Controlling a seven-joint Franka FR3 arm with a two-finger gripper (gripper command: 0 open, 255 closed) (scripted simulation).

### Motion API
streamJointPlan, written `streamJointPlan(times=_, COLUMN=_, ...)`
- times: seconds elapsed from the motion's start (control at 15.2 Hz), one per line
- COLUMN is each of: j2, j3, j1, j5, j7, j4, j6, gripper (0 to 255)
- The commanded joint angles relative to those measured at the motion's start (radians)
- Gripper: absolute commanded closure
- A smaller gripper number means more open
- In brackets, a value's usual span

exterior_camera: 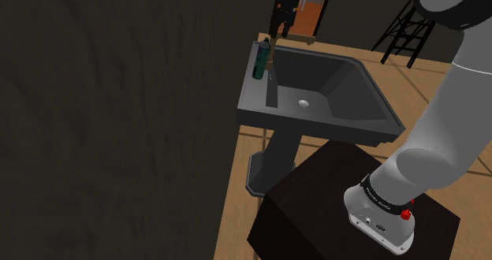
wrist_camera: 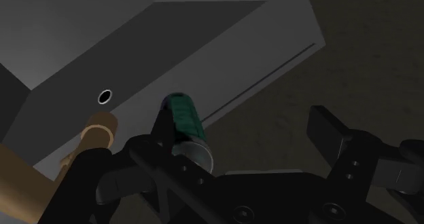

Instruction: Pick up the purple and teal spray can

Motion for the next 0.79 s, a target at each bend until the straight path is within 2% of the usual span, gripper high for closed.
streamJointPlan(times=0.0, j2=0.103, j3=0.000, j1=-0.016, j5=0.020, j7=-0.018, j4=0.126, j6=-0.042, gripper=0)
streamJointPlan(times=0.26, j2=0.316, j3=0.009, j1=-0.055, j5=0.051, j7=-0.038, j4=0.403, j6=-0.139, gripper=0)
streamJointPlan(times=0.73, j2=0.307, j3=0.009, j1=-0.048, j5=0.051, j7=-0.055, j4=0.295, j6=-0.041, gripper=0)
